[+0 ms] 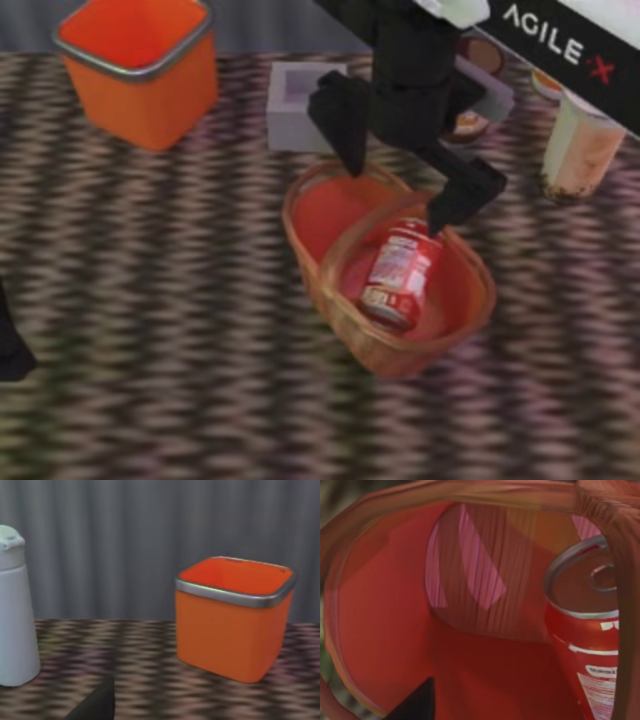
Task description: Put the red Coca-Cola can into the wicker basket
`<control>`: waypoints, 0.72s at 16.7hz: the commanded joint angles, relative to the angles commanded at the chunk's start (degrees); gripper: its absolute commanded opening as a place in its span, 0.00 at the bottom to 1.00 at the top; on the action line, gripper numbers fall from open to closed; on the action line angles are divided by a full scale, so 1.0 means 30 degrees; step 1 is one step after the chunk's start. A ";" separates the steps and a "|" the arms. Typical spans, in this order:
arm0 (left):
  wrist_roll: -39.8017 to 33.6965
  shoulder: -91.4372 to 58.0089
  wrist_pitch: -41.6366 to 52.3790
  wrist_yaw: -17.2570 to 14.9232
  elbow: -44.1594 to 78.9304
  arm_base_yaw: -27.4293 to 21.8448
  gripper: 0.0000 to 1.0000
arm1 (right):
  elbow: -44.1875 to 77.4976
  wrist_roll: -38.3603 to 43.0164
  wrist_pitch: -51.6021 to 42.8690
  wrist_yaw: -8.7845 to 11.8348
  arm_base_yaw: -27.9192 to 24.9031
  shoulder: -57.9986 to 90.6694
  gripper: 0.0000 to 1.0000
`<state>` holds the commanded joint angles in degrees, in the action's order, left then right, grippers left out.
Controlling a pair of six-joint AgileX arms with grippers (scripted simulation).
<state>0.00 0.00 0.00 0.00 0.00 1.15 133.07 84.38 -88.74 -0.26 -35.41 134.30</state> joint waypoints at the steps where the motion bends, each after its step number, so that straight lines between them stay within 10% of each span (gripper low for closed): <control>1: 0.0000 0.0000 0.0000 0.0000 0.0000 0.0000 1.00 | -0.0074 -0.0026 0.0069 -0.0002 -0.0026 -0.0019 1.00; 10: 0.0000 0.0000 0.0000 0.0000 0.0000 0.0000 1.00 | -0.2208 0.0030 0.1793 0.0002 -0.0112 -0.0401 1.00; 12: 0.0000 0.0000 0.0000 0.0000 0.0000 0.0000 1.00 | -0.2208 0.0030 0.1793 0.0002 -0.0112 -0.0401 0.85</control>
<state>0.00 0.00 0.00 0.00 0.00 1.15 126.45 84.47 -83.36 -0.25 -35.75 133.10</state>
